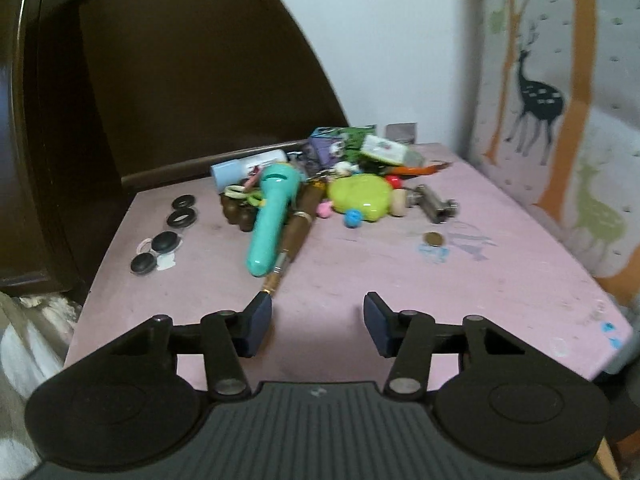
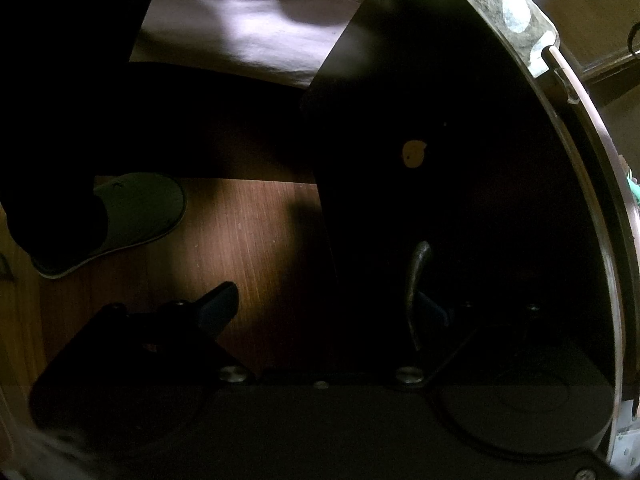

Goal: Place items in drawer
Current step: 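Return the left tool to the pile and grasp the teal flashlight, then lift the teal flashlight with the left tool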

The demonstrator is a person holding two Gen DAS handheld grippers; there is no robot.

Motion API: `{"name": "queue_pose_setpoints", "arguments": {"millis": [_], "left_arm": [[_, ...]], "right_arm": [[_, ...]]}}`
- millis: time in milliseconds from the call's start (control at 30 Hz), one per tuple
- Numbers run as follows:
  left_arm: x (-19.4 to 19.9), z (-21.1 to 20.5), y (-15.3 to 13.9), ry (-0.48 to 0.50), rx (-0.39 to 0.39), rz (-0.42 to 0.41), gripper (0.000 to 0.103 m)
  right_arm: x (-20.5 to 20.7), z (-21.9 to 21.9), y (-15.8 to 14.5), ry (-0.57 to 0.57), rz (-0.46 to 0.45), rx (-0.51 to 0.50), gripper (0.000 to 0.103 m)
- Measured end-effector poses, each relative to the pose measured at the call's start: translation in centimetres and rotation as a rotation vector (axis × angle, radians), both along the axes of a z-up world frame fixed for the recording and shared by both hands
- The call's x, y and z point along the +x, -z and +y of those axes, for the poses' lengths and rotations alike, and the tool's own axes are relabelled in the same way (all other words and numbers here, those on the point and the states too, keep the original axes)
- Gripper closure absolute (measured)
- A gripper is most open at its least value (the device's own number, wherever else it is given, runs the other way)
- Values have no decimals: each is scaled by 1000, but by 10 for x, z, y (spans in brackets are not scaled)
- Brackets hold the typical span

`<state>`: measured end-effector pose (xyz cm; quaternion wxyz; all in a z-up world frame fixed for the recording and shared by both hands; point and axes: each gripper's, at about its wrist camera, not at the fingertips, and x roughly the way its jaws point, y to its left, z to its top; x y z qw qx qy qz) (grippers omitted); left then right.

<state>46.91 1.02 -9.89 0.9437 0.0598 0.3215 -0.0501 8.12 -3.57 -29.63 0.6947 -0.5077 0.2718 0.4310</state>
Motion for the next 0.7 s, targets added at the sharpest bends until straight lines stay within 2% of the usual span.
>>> {"name": "queue_pose_setpoints", "arguments": {"millis": [133,267,433,700], "left_arm": [[21,8,-1,-35,-22,-8,55],[46,14,-6,-70,-61,-20,62],[76,11,-7,-84,-41,-25,68],[113,14,7,-99,-35,9,70]], "right_arm": [[0,0,1,1,-1,1,9],[-1,0,1,0,-1,1,8],[-1,-1,2,-3,-2,1,7],[-1,0,2,-4,-2,1,6]]}}
